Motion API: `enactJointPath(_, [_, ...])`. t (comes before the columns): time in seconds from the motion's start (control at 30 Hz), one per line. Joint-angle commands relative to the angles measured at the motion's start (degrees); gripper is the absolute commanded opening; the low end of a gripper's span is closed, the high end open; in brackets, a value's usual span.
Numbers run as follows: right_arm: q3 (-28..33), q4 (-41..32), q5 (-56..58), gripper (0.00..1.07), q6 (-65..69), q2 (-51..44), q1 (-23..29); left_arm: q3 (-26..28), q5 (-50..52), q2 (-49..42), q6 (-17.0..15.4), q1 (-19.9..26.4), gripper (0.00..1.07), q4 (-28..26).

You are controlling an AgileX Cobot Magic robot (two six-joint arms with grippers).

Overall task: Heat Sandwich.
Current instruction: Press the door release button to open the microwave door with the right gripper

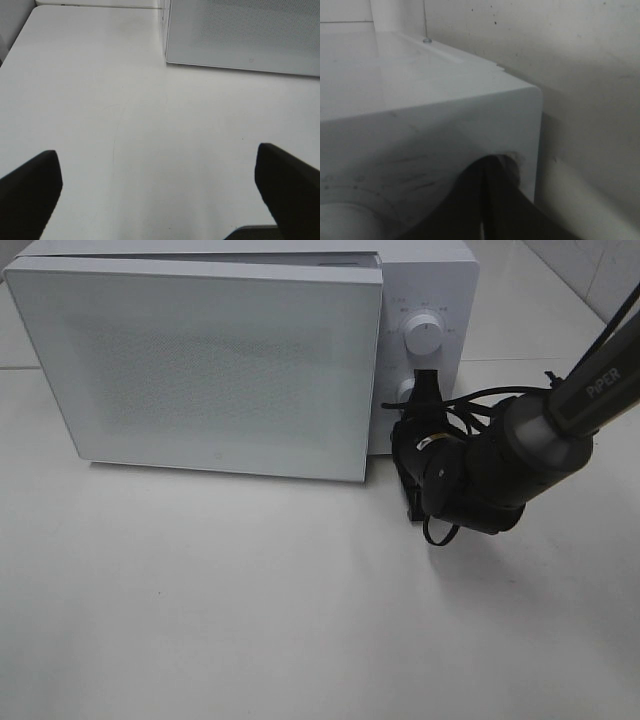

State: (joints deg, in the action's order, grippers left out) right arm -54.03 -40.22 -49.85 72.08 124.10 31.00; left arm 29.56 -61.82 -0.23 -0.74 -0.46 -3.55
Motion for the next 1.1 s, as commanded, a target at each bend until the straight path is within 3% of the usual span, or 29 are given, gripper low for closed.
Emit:
enactJointPath(0.03, [-6.5, 2.6, -14.9, 0.0, -3.2, -0.6, -3.7, 0.0, 0.5, -0.5, 0.0, 0.2, 1.0, -0.2])
enactJointPath(0.8, [-7.3, 2.8, -13.1, 0.0, -4.6, -0.8, -3.6, 0.0, 0.5, -0.5, 0.0, 0.2, 1.0, -0.2])
enactJointPath(1.1, [-3.2, 3.6, -9.5, 0.0, -1.7, -2.5, -1.9, 0.0, 0.5, -0.5, 0.0, 0.2, 1.0, -0.2])
